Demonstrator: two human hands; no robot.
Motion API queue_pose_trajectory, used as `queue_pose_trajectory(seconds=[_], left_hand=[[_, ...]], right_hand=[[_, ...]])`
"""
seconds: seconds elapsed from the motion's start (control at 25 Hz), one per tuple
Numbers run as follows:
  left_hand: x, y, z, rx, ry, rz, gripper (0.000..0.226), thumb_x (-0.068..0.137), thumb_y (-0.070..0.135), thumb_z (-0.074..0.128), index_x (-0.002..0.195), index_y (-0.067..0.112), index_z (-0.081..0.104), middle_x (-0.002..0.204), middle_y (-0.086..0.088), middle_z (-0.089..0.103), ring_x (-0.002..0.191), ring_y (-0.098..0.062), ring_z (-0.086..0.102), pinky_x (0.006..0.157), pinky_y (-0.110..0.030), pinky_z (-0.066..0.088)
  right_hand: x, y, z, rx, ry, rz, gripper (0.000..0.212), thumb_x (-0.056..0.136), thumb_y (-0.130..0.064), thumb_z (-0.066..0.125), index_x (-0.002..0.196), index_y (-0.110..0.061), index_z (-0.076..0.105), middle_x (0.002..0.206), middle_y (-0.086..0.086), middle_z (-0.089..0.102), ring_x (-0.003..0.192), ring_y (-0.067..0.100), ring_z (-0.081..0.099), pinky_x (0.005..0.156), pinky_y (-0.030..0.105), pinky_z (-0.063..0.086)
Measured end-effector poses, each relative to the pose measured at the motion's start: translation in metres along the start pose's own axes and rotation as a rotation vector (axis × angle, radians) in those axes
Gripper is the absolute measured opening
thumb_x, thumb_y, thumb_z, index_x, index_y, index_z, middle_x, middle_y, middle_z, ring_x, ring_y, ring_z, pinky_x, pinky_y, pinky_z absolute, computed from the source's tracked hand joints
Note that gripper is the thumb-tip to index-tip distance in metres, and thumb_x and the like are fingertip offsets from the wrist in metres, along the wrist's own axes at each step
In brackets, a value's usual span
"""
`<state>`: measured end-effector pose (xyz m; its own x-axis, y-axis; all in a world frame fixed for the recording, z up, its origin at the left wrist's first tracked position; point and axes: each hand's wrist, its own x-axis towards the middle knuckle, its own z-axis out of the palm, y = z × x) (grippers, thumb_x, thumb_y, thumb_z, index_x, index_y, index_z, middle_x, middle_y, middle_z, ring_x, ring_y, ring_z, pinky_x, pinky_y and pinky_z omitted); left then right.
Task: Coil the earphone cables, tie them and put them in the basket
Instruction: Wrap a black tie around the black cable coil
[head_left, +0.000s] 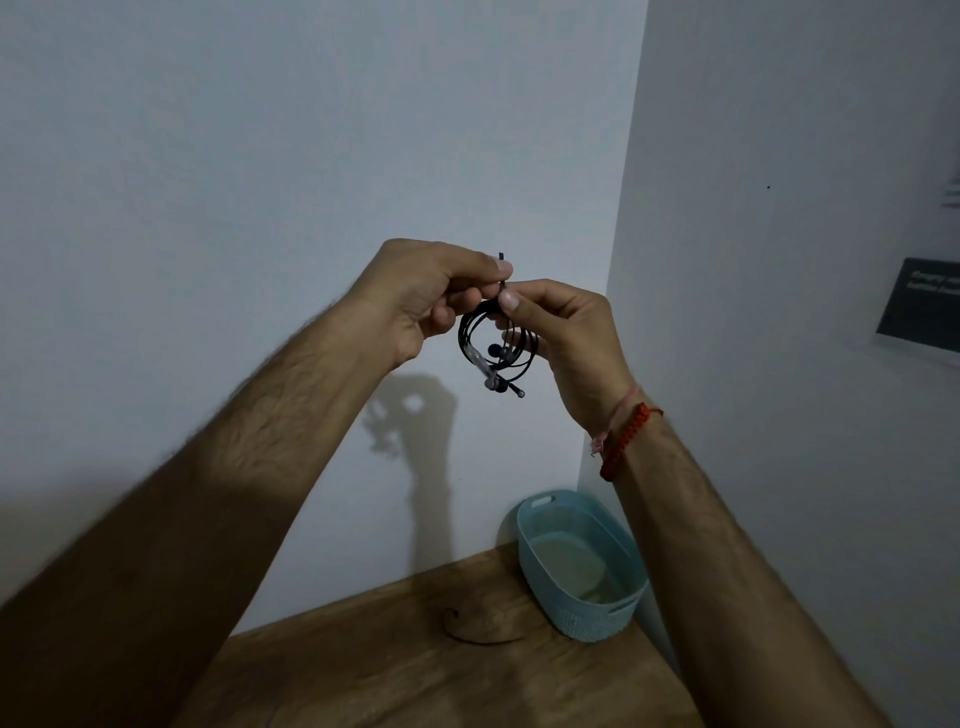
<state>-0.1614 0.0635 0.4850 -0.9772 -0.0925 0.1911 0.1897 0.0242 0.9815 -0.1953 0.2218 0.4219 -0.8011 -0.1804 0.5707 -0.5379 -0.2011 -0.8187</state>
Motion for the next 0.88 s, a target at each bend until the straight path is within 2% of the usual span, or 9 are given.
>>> queue_pose_trajectory(seconds=[0.12, 0.32, 0.48, 0.56, 0.68, 0.76, 0.88], left_hand=[[0.001, -0.002, 0.002, 0.056, 0.052, 0.078, 0.016, 0.075, 0.013, 0.084, 0.087, 0.005, 0.081, 0.065, 0.0, 0.068, 0.048, -0.006, 0.049, 0.037, -0.016, 0.03], [-0.001, -0.004, 0.008, 0.018, 0.123, 0.152, 0.008, 0.074, 0.012, 0.084, 0.076, 0.008, 0.078, 0.061, 0.0, 0.065, 0.048, -0.008, 0.049, 0.04, -0.017, 0.031], [-0.007, -0.007, 0.01, -0.004, 0.101, 0.16, 0.006, 0.075, 0.012, 0.082, 0.075, 0.008, 0.077, 0.059, 0.001, 0.064, 0.047, -0.008, 0.049, 0.041, -0.017, 0.032], [-0.01, -0.007, 0.007, -0.02, 0.097, 0.17, 0.013, 0.074, 0.013, 0.082, 0.08, 0.003, 0.078, 0.059, 0.001, 0.065, 0.048, -0.009, 0.051, 0.042, -0.017, 0.033], [-0.011, -0.009, 0.004, -0.039, 0.098, 0.196, 0.019, 0.074, 0.014, 0.082, 0.084, -0.001, 0.079, 0.057, 0.001, 0.066, 0.048, -0.009, 0.053, 0.042, -0.017, 0.035], [-0.011, -0.015, 0.006, -0.059, 0.093, 0.201, 0.013, 0.074, 0.013, 0.082, 0.079, 0.002, 0.079, 0.056, 0.001, 0.065, 0.047, -0.009, 0.053, 0.042, -0.018, 0.036], [-0.006, -0.031, 0.013, -0.111, 0.083, 0.189, 0.008, 0.077, 0.015, 0.081, 0.077, 0.007, 0.079, 0.059, 0.001, 0.066, 0.05, -0.009, 0.054, 0.046, -0.02, 0.041]], right_hand=[[-0.002, 0.0, -0.001, 0.013, -0.005, 0.015, 0.013, 0.09, -0.01, 0.069, 0.096, -0.004, 0.079, 0.083, 0.01, 0.075, 0.082, 0.023, 0.062, 0.079, 0.041, 0.047], [-0.005, -0.009, 0.001, 0.097, -0.037, 0.115, 0.016, 0.087, -0.016, 0.067, 0.091, -0.005, 0.077, 0.074, 0.009, 0.069, 0.073, 0.021, 0.062, 0.083, 0.048, 0.05], [-0.013, -0.02, 0.01, 0.187, -0.004, 0.181, 0.017, 0.093, -0.017, 0.064, 0.084, -0.007, 0.074, 0.073, 0.007, 0.065, 0.065, 0.016, 0.061, 0.085, 0.05, 0.052], [-0.02, -0.022, 0.015, 0.181, 0.006, 0.195, 0.014, 0.092, -0.011, 0.063, 0.084, -0.005, 0.072, 0.069, 0.006, 0.064, 0.065, 0.017, 0.06, 0.078, 0.045, 0.057], [-0.033, -0.026, 0.023, 0.164, 0.068, 0.238, 0.013, 0.094, -0.009, 0.06, 0.088, -0.001, 0.068, 0.068, 0.005, 0.063, 0.067, 0.02, 0.058, 0.057, 0.029, 0.055], [-0.038, -0.025, 0.023, 0.153, 0.094, 0.255, 0.013, 0.094, -0.008, 0.059, 0.089, 0.0, 0.069, 0.067, 0.005, 0.063, 0.066, 0.019, 0.058, 0.055, 0.029, 0.054], [-0.041, -0.015, 0.017, 0.114, 0.128, 0.26, 0.014, 0.094, -0.011, 0.063, 0.093, -0.002, 0.073, 0.07, 0.006, 0.066, 0.062, 0.015, 0.058, 0.062, 0.033, 0.053]])
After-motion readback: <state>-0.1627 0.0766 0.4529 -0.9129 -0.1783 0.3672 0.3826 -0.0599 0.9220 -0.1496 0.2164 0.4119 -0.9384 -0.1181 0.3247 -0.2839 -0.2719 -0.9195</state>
